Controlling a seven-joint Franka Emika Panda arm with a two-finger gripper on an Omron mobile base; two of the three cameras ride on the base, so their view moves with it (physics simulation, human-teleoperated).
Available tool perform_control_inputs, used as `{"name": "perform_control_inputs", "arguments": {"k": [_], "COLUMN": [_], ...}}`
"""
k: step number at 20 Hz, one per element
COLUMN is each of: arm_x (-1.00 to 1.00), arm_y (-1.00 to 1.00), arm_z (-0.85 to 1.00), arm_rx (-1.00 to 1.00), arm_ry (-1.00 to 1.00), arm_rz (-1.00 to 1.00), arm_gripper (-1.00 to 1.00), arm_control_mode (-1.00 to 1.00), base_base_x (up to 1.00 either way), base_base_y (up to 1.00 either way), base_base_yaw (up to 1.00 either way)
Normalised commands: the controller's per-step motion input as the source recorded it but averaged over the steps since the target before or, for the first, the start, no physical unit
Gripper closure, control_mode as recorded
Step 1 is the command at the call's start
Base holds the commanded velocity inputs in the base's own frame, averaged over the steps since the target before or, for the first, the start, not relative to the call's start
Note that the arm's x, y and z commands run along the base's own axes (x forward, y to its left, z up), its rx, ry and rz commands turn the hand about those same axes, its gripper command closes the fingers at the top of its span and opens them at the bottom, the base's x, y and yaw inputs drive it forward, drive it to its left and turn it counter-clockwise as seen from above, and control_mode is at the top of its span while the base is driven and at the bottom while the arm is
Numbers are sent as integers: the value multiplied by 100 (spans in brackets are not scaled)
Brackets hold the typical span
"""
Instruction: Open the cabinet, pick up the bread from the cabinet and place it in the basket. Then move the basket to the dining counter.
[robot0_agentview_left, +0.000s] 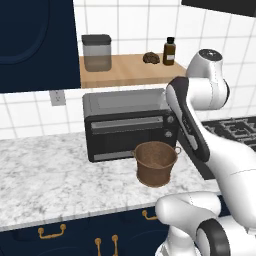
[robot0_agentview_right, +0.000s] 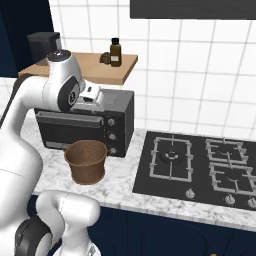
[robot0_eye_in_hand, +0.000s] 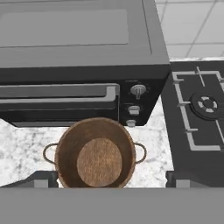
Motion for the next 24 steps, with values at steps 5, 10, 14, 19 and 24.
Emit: {"name": "perform_control_inputs", "arguments": {"k": [5, 10, 14, 19, 24], "arm_x": [2, 17, 60, 93, 62], "arm_y": [22, 2, 17, 4, 7], "arm_z": [100, 92, 88, 25, 0], "arm_rx": [3, 1, 0, 2, 1], "arm_ry": [-15, -38, -9, -3, -20], "arm_rz": [-5, 0, 0, 0, 0], "arm_gripper": [-100, -100, -100, -100, -100], "arm_control_mode": [-100, -100, -100, -100, -100], "base_base_x": [0, 0, 0, 0, 0], "base_base_y": [0, 0, 0, 0, 0], "base_base_yaw": [0, 0, 0, 0, 0]}}
